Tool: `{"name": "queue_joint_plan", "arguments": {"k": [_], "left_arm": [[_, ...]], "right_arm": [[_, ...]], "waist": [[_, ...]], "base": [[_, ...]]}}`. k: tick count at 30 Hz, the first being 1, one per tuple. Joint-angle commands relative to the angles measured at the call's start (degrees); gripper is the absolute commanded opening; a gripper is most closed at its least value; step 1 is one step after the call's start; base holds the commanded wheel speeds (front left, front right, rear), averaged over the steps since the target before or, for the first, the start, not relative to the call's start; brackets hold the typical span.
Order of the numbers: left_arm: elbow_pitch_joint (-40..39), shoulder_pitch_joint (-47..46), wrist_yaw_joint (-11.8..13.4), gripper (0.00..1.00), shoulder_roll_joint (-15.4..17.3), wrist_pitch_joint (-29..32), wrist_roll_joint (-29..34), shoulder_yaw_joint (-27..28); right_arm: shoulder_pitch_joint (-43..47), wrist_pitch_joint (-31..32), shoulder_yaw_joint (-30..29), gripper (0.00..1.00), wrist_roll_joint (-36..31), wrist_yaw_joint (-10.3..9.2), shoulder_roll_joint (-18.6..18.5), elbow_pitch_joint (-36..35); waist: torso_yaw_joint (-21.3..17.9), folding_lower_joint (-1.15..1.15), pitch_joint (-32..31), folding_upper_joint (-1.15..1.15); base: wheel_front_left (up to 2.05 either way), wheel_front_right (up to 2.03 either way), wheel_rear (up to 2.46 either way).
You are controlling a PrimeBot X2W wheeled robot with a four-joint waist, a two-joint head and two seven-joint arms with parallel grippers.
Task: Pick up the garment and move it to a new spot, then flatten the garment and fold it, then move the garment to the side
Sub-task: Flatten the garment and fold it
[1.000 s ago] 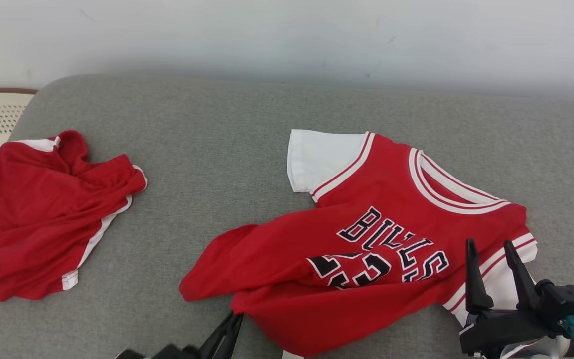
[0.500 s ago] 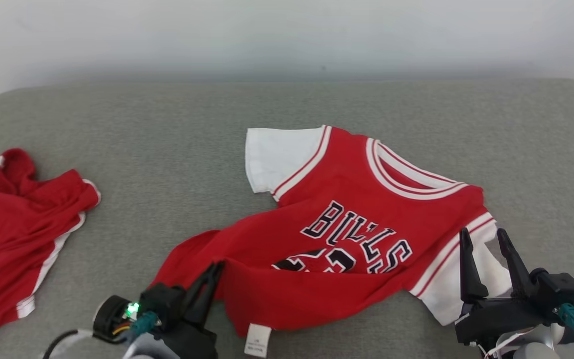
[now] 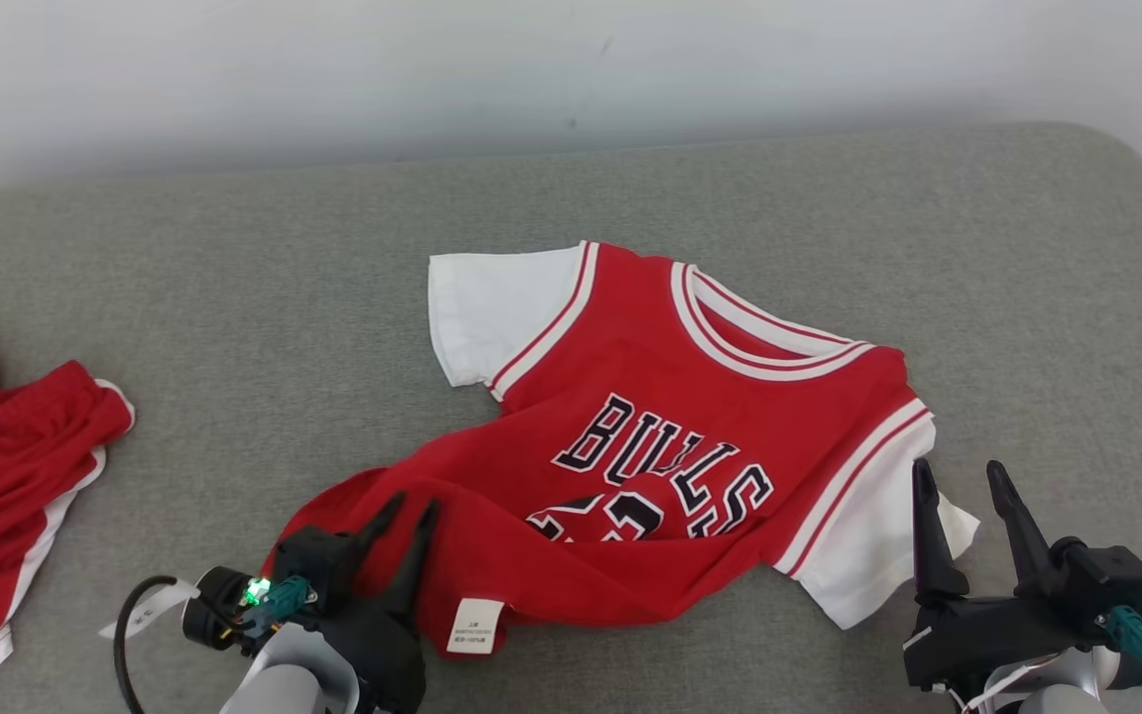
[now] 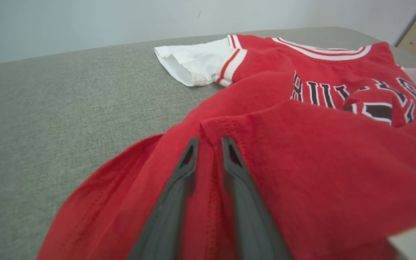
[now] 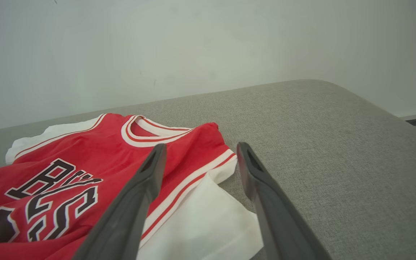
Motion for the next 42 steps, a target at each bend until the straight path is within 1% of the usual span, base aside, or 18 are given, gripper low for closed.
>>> {"name": "queue_joint_plan", "arguments": {"k": [1,4,10,13,15,17,20,22,30,32,36,42], "left_arm": [[0.1,0.1,0.3,1.00,0.1,-0.4,0.1,0.1],[-4.1,2.4,1.2,1.00,-0.6,-0.4,0.1,1.1],[-16.7,11.6,2.7,1.00,-0.6,-0.4,0.9,2.6],[-21.3,16.7,3.1,1.00,-0.3,-0.5,1.4,2.8],[-23.0,19.2,2.8,1.00,-0.5,-0.5,0.7,2.9],[-22.4,20.9,2.4,1.00,0.1,-0.5,1.1,2.6],[-21.3,21.6,2.2,1.00,-0.6,-0.5,0.4,2.7],[-20.3,21.5,1.5,1.00,-0.8,-0.5,0.2,2.6],[-13.7,19.1,-0.2,1.00,-2.1,-0.5,0.2,0.8],[-12.6,18.9,-0.2,1.00,-2.3,-0.5,0.2,0.5],[-12.3,19.5,-0.1,1.00,-2.5,-0.5,0.4,0.4],[-12.1,22.2,-0.9,1.00,-2.6,-0.3,1.0,-1.6]], "right_arm": [[0.1,-0.1,0.2,1.00,-0.1,-0.02,-0.1,0.1],[0.6,-0.1,0.0,1.00,-0.2,-0.02,-0.1,0.1],[1.6,-0.1,0.2,1.00,0.1,-0.02,-0.2,0.1],[1.8,-0.1,0.2,1.00,0.1,-0.02,-0.2,0.0],[2.2,-0.1,0.3,1.00,0.0,-0.02,-0.1,-0.1],[2.2,-0.1,0.6,1.00,0.0,-0.02,-0.1,-0.1],[1.8,-0.1,1.0,1.00,0.2,-0.02,-0.3,0.1],[1.3,-0.1,1.3,1.00,0.5,-0.02,-0.5,0.1],[0.4,-0.1,1.4,1.00,0.8,-0.02,-1.0,0.1],[0.4,-0.1,1.1,1.00,0.7,-0.02,-1.0,0.0],[0.6,-0.1,0.6,1.00,0.6,-0.02,-1.0,-0.2],[1.4,-0.1,-0.1,1.00,0.5,-0.02,-0.8,-0.2]], "waist": [[0.6,-0.01,-0.3,-0.01],[1.8,-0.01,-0.6,-0.01],[4.0,-0.01,-1.2,-0.01],[5.1,-0.01,-1.4,-0.01],[5.6,-0.01,-1.5,-0.01],[5.8,-0.01,-1.5,-0.01],[5.7,-0.01,-1.4,-0.01],[5.4,-0.01,-1.3,-0.01],[2.5,-0.01,-0.2,-0.01],[1.8,-0.01,0.0,-0.01],[0.9,-0.01,0.0,-0.01],[0.7,-0.01,-0.1,-0.01]], "base": [[0.00,0.00,0.00],[0.00,0.00,0.00],[0.00,0.00,0.00],[0.00,0.00,0.00],[0.00,0.00,0.00],[0.00,0.00,0.00],[0.00,0.00,0.00],[0.00,0.00,0.00],[0.00,0.00,0.00],[0.00,0.00,0.00],[0.00,0.00,0.00],[0.00,0.00,0.00]]}}
